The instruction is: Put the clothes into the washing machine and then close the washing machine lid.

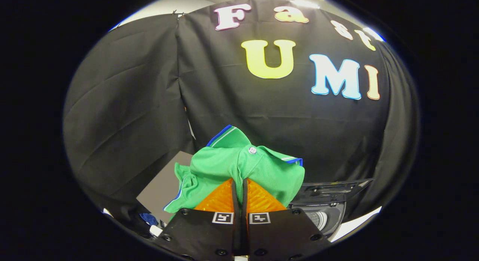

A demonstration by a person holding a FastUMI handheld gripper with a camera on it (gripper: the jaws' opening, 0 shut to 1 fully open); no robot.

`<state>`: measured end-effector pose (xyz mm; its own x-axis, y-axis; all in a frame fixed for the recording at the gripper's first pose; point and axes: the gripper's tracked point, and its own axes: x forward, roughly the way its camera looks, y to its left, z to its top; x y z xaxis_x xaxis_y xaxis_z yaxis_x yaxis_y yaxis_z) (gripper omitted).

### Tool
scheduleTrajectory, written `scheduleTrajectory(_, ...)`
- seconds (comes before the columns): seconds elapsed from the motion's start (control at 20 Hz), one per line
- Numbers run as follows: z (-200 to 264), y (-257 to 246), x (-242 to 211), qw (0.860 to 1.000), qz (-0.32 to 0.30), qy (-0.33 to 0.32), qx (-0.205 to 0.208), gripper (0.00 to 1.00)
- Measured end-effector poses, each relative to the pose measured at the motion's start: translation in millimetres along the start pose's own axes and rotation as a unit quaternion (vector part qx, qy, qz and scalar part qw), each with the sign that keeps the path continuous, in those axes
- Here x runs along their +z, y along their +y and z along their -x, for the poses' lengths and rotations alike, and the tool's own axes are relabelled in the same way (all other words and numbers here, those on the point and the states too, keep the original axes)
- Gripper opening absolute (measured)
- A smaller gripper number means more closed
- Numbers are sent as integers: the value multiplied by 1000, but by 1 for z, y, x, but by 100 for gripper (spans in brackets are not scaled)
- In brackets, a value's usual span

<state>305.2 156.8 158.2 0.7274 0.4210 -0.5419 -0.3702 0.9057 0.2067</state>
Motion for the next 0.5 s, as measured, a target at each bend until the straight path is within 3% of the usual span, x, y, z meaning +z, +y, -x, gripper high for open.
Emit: scheduleTrajectory(0.5, 33, -110, -10, 999, -23, -10, -19, 1)
